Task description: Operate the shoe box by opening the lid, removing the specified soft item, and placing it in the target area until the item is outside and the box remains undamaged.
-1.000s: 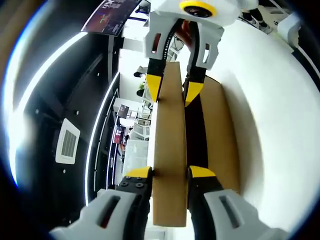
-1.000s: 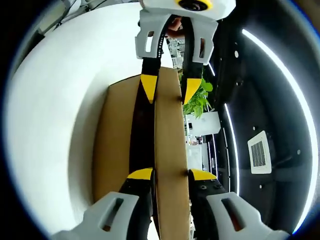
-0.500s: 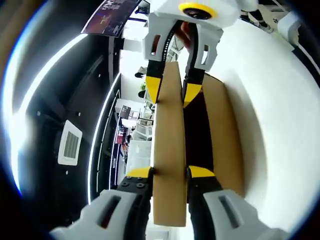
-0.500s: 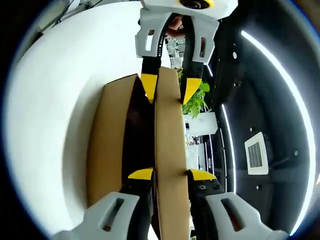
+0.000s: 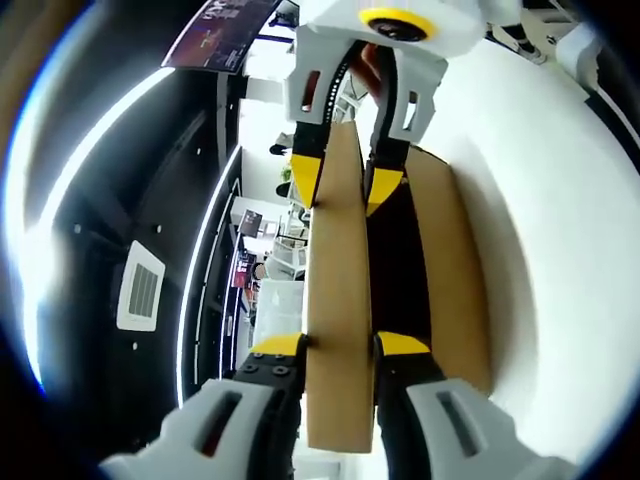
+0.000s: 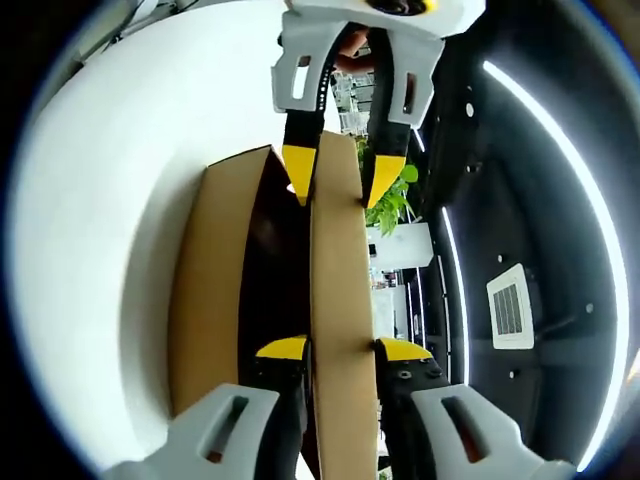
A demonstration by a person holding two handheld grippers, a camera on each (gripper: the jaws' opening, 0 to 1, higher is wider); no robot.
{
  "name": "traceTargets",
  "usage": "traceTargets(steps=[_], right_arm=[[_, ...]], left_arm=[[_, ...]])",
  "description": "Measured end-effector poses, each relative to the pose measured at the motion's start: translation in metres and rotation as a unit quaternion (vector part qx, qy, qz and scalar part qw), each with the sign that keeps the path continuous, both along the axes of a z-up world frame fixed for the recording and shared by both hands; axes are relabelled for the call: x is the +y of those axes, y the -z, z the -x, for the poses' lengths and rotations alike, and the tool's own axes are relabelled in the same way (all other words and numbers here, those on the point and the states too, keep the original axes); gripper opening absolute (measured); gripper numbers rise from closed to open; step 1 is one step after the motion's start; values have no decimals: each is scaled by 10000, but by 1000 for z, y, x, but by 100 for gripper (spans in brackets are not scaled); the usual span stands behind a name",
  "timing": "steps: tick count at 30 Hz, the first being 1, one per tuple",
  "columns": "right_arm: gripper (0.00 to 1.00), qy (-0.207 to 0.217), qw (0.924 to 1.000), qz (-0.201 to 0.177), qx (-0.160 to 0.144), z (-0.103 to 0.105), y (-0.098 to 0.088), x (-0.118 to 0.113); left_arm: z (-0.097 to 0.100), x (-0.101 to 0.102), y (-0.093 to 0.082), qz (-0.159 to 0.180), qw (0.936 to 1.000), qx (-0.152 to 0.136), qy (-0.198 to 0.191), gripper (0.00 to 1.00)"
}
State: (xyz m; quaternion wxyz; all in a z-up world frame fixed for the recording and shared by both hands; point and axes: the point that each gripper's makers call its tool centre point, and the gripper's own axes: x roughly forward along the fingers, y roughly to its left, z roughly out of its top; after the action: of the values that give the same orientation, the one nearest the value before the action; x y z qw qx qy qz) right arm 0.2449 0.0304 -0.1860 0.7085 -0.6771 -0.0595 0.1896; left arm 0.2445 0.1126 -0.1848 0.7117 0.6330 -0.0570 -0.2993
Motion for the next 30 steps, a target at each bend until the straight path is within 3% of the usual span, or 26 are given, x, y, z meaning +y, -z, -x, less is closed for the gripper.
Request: traceTargets(steps=[30], right_arm=[[24, 64, 9999, -42, -84, -15, -17, 3]], left_arm=[[-11, 0, -17, -11, 9999, -130, -18, 27]])
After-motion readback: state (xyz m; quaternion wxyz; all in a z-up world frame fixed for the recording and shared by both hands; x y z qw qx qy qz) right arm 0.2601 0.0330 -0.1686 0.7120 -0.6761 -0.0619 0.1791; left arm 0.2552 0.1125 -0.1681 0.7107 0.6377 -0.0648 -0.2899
